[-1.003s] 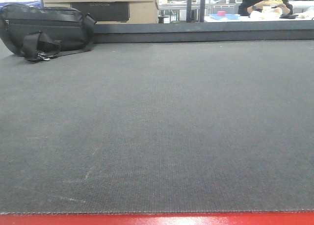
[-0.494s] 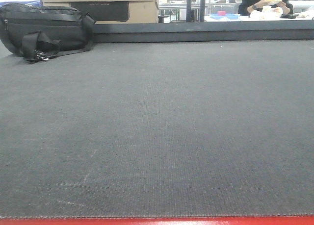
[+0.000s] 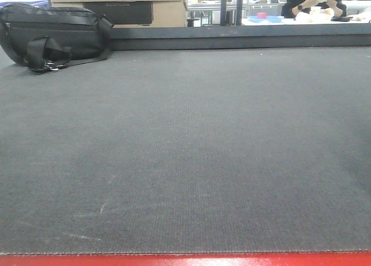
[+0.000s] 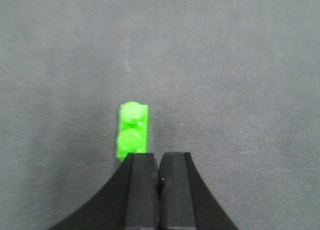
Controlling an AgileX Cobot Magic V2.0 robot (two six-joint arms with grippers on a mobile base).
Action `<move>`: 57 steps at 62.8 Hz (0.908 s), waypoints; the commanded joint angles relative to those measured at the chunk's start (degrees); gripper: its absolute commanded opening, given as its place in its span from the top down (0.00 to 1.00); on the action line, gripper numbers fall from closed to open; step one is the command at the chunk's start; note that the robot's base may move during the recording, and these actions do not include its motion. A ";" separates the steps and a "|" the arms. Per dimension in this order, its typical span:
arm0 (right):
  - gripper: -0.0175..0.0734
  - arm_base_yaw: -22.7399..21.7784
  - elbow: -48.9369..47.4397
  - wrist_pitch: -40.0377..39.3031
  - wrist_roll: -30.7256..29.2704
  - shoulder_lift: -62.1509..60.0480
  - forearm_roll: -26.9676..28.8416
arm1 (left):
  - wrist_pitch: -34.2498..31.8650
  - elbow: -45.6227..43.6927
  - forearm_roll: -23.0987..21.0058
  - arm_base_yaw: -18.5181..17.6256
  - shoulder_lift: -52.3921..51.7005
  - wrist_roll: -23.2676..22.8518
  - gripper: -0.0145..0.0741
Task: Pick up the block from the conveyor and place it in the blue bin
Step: 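Close right gripper on blue block and left gripper on green block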
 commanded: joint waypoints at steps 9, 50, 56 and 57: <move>0.99 -0.22 -0.87 3.64 0.00 10.36 0.00 | -0.80 -0.64 -4.79 0.25 7.73 -0.25 0.96; 0.39 -0.22 1.64 -2.70 0.00 29.18 -0.09 | -1.20 -0.64 -7.06 0.25 9.98 -0.25 0.96; 0.45 -0.22 3.56 -5.99 0.00 30.70 -0.22 | -0.97 -0.64 -7.01 0.25 9.98 -0.25 0.96; 0.45 -0.22 3.68 -6.58 0.00 30.96 -0.34 | -0.97 -0.64 -7.01 0.25 9.98 -0.25 0.96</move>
